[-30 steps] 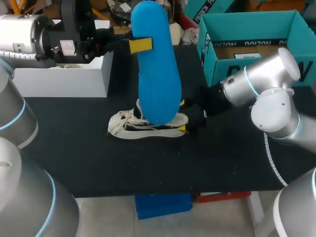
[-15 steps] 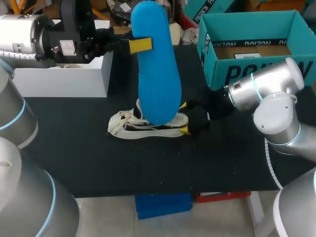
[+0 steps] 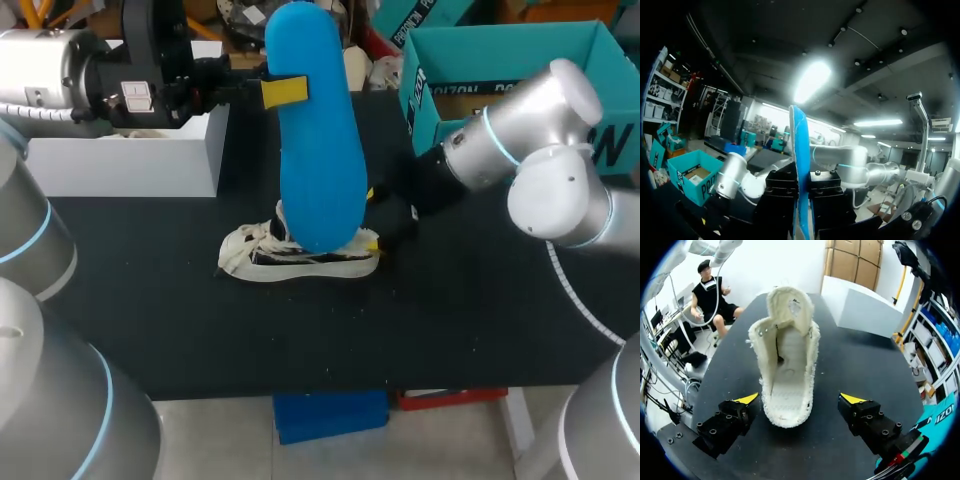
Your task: Take the shoe out of the shoebox, open the shoe tongue, remove and reinsert the insole, then place the shoe into the shoebox
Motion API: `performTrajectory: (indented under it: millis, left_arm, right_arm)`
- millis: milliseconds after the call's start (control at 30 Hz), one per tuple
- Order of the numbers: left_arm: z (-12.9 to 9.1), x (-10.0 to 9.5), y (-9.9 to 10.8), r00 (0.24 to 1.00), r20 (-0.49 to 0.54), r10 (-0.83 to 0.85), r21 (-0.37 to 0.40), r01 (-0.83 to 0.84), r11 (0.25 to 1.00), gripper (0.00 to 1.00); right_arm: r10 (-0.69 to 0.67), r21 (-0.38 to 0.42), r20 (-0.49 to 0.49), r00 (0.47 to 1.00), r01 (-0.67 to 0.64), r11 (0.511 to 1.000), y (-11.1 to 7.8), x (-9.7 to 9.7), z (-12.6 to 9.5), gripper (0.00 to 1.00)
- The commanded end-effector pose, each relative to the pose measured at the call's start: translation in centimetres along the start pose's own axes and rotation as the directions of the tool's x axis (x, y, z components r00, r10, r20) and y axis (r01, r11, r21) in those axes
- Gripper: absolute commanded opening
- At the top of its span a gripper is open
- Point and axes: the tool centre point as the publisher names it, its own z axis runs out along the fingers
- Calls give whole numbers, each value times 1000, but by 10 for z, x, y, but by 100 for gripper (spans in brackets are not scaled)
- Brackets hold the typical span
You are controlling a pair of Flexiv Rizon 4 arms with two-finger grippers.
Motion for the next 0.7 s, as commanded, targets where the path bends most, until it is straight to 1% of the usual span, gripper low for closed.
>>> performTrajectory:
  millis: [33, 100, 167, 233, 267, 433, 633, 700]
  left_arm:
    - [1, 0, 1, 1000, 3, 1, 1, -1, 1000, 0]
    - [1, 0, 1, 1000, 3, 1, 1, -1, 1000, 0]
    - [1, 0, 1, 1000, 3, 1, 1, -1, 1000, 0]
    - [1, 0, 1, 1000, 3, 1, 1, -1, 1000, 0]
    - [1, 0, 1, 1000, 3, 1, 1, -1, 1000, 0]
    - [1, 0, 1, 1000, 3, 1, 1, -1, 1000, 0]
    - [1, 0, 1, 1000, 3, 1, 1, -1, 1000, 0]
    - [1, 0, 1, 1000, 3, 1, 1, -1, 1000, 0]
  right_arm:
    - [-30, 337, -13, 999, 32, 941, 18, -9, 2, 100]
    - [-45, 410, -25, 999, 51, 911, 23, -13, 5, 100]
    - [-61, 457, -30, 998, 68, 887, 29, -16, 9, 100]
    - [-61, 518, -41, 997, 74, 852, 33, -18, 11, 100]
    - [-66, 531, -43, 997, 78, 843, 35, -19, 13, 100]
    - [-63, 639, -60, 996, 87, 764, 47, -22, 19, 100]
    - [-59, 693, -82, 995, 99, 714, 57, -23, 29, 100]
    - [-60, 700, -86, 994, 103, 707, 62, -24, 34, 100]
